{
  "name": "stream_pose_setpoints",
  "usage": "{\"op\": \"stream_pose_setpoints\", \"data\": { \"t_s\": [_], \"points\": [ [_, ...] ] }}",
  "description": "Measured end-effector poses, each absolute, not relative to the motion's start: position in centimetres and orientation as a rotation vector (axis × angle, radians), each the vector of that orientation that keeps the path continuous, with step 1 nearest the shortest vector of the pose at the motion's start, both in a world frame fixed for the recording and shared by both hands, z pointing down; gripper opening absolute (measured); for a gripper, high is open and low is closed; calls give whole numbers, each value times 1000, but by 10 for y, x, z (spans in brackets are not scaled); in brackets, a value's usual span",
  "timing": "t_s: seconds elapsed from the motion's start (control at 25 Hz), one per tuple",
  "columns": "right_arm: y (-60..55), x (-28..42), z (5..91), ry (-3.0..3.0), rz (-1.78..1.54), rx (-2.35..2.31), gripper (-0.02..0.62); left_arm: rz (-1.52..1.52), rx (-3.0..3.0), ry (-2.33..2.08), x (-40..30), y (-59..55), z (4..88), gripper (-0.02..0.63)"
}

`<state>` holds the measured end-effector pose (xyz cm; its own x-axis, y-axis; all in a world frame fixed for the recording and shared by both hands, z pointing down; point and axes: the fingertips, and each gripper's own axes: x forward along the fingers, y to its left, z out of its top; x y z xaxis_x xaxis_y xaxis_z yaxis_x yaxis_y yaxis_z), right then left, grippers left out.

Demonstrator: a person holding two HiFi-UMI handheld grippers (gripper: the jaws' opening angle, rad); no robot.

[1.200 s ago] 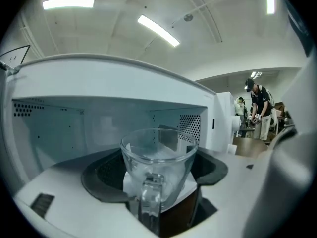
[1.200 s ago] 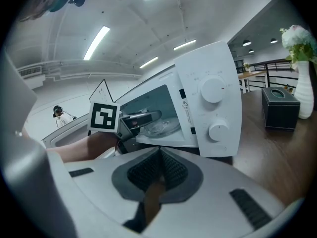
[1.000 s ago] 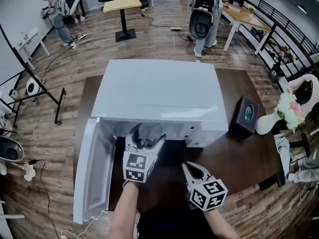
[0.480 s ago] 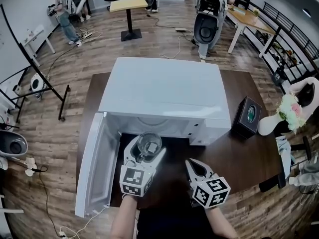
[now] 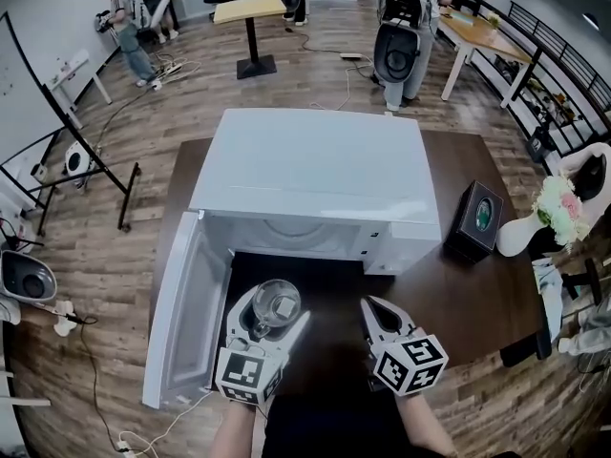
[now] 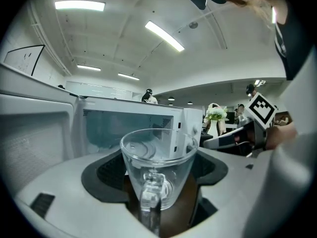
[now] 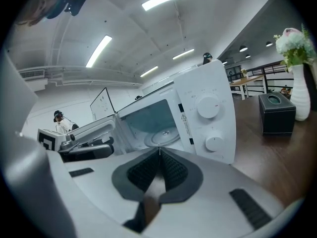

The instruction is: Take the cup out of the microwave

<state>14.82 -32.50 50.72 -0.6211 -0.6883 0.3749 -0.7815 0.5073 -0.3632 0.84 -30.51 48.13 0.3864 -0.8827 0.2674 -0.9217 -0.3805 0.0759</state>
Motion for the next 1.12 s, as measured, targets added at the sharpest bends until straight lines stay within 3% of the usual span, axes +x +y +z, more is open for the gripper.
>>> {"op": "stream_pose_setpoints", "data": {
  "t_s": [0.56, 1.12],
  "points": [
    [-316, 163, 461, -2671, 480, 1329, -6, 241, 2352, -1698, -3, -260, 460, 382],
    [-314, 166, 458, -2670, 468, 1379, -6, 228, 2336, -1733, -12, -260, 460, 383]
  ]
}}
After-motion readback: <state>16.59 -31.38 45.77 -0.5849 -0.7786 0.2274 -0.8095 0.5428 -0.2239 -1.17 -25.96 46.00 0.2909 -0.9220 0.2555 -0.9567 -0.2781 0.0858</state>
